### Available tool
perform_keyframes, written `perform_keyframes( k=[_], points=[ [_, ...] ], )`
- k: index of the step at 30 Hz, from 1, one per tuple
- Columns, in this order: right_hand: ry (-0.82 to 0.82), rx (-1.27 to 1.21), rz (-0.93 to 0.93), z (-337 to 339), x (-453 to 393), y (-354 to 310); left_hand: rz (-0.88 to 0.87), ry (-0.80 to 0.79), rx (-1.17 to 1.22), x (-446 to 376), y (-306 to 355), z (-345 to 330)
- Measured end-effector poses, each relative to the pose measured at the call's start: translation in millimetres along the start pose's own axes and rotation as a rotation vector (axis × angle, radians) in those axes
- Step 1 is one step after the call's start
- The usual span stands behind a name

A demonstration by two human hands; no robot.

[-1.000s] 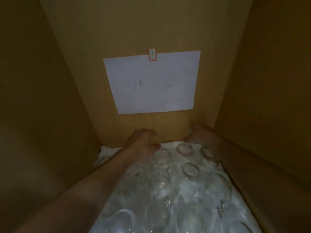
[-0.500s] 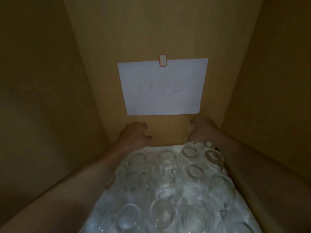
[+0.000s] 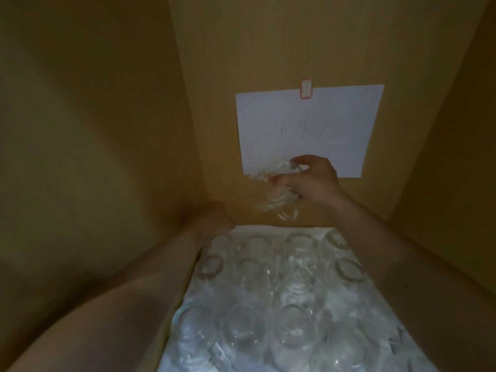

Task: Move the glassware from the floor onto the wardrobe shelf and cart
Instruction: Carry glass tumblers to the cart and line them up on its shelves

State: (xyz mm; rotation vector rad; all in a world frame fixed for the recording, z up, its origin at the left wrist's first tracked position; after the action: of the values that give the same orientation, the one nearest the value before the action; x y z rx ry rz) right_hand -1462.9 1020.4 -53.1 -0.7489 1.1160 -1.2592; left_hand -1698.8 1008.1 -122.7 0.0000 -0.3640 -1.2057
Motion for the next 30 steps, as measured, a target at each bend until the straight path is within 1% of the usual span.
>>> perform_keyframes(
  k=[3,7,10,13,17,21,22,24,26,27,28,29,30],
  points=[
    [0.011,-0.066,-0.027,-14.7,-2.4,11.8,0.005,-0.106,-0.062,-15.3,-3.5,-22.0],
    [0.003,-0.105,-0.049,-23.1,-7.4,26.6,0.025,-0.131,-0.055,-32.8,-7.3,-45.8],
    [0.004,-0.111,-0.033,-24.2,-8.7,32.7,0.017,-0.117,-0.064,-36.2,-4.9,-54.8],
    [0.003,-0.123,-0.044,-24.7,-9.1,36.1,0.037,-0.058,-0.036,-35.3,-6.4,-54.6],
    [0.023,-0.145,-0.057,-18.3,-6.8,31.3,0.039,-0.019,0.111,-22.9,-3.8,-26.5],
    [0.100,-0.185,-0.069,-4.7,6.1,13.3,-0.022,0.181,0.156,9.7,10.2,33.8],
    [0.125,-0.224,-0.082,1.0,11.5,7.1,-0.033,0.230,0.198,20.1,13.4,47.7],
    [0.175,-0.346,-0.113,13.3,25.3,-5.0,-0.049,0.334,0.336,43.6,17.3,72.8],
    [0.216,-0.510,-0.111,29.0,40.9,-21.1,-0.067,0.406,0.587,65.3,17.4,91.4],
    [0.226,-0.595,-0.111,36.8,48.3,-29.0,-0.077,0.393,0.791,71.9,16.0,96.9],
    [0.217,-0.674,-0.107,44.9,58.8,-38.3,-0.079,0.340,1.033,79.9,13.9,100.3],
    [0.191,-0.750,-0.107,52.3,70.3,-46.5,-0.065,0.256,1.265,90.2,10.4,100.0],
    [0.158,-0.839,-0.113,58.9,83.5,-55.4,-0.062,0.166,1.430,99.3,7.9,98.2]
  ],
)
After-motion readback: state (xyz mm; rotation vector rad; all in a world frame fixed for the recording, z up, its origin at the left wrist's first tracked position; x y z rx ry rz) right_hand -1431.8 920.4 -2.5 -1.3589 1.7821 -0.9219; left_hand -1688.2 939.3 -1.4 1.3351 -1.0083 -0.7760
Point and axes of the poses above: each hand's wrist, its own x-axis away from the middle knuckle, its own z-axis out of the back of the hand, y = z × x, the point moved 4 cm from there along -x, towards the middle knuckle, and after that the axes turned 8 degrees about z, right-handed, at the moved point
